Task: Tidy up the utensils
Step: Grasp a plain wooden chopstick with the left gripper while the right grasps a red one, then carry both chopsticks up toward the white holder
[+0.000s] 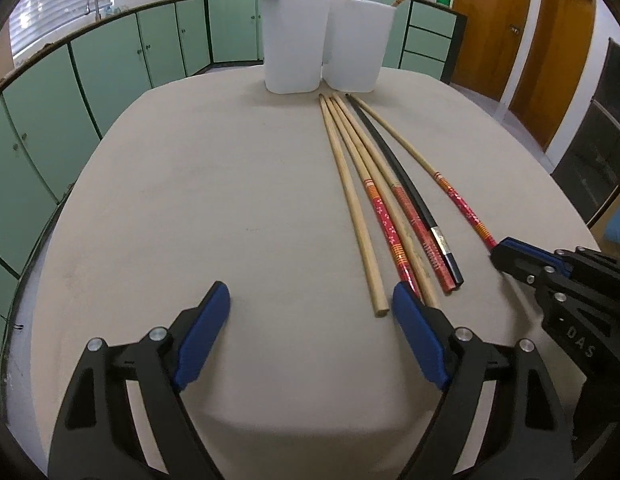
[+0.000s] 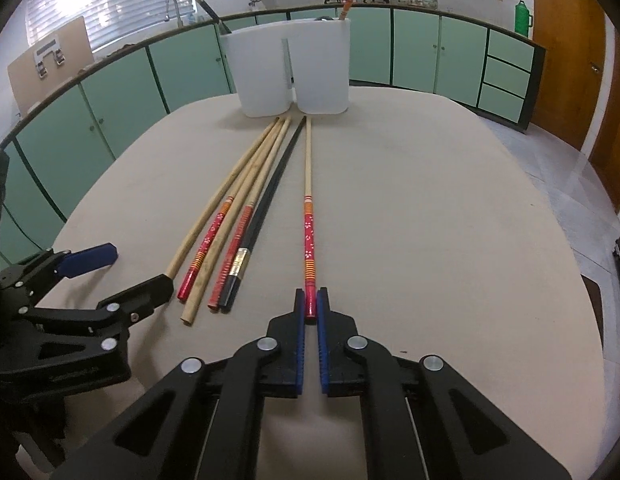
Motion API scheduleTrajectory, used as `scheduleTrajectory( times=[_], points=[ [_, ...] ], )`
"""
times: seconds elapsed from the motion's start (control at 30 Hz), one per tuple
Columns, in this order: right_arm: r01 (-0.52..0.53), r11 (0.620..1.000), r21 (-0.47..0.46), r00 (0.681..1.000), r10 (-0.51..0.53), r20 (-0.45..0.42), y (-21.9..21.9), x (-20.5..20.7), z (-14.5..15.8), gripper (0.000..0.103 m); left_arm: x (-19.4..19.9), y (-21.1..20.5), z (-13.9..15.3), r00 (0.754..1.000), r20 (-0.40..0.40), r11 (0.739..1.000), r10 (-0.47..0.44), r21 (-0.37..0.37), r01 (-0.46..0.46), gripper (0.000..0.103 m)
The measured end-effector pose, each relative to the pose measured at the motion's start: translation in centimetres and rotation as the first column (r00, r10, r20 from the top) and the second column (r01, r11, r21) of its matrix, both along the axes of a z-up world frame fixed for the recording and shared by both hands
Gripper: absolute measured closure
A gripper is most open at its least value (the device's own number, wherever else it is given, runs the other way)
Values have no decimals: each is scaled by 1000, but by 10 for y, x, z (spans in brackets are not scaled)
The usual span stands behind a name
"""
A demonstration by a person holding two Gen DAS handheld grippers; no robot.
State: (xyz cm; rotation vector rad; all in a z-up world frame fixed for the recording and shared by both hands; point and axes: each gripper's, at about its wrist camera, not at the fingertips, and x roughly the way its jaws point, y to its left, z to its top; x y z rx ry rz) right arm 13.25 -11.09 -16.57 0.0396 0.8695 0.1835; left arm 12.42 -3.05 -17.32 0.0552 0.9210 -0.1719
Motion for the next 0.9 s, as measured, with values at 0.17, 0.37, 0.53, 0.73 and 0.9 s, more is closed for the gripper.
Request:
scheduleTrajectory(
  times=[0.17,0.37,0.53,0.73,0.9],
  points=[
    [-4,1000,0,1000,4,-2,0,1,-1,97,-4,-2,2,1000,16,1000,-1,14,1,48],
    [-11,1000,-2,1000,11,-2,2,2,-1,94,-5,-7,3,1000,22,1000,-12,2,12,72],
    [-11,1000,17,1000,11,-2,-1,2,-2,97,-6,-11,3,999,22,1000,-24,-5,24,96],
    [-6,999,48,1000,5,5,-6,1,-1,98,-5,-9,4,1000,22,1000,-17,-21,17,97],
    [-1,999,45,999,-1,46,-11,-3,10,98,-8,-5,15,999,46,1000,-12,-22,13,97]
  ],
)
